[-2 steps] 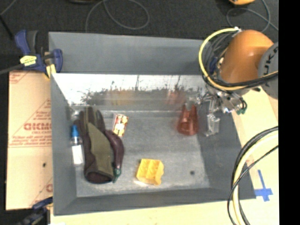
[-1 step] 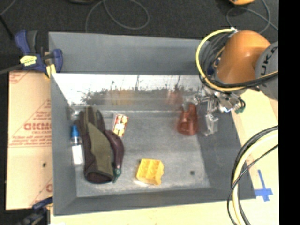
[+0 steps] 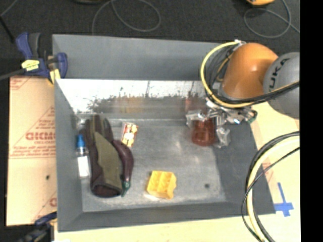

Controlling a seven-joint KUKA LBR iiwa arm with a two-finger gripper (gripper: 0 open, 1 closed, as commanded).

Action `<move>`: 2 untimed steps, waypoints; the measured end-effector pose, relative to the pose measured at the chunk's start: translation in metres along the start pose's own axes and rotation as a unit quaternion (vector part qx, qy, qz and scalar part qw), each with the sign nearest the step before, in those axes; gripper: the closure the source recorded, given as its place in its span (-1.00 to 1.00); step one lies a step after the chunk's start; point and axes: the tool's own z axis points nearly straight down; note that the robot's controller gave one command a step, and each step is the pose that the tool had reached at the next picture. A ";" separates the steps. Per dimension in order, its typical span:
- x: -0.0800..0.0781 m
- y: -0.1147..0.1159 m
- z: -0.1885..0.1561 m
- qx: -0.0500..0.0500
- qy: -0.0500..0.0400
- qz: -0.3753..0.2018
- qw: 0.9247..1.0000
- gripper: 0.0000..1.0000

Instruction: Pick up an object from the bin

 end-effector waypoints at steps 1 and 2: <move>0.005 -0.009 0.010 0.002 -0.006 -0.038 0.999 1.00; 0.005 -0.009 0.010 0.002 -0.006 -0.038 0.999 1.00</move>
Offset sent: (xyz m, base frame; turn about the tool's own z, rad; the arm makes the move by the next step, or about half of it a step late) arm 0.0000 0.0000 0.0000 0.0000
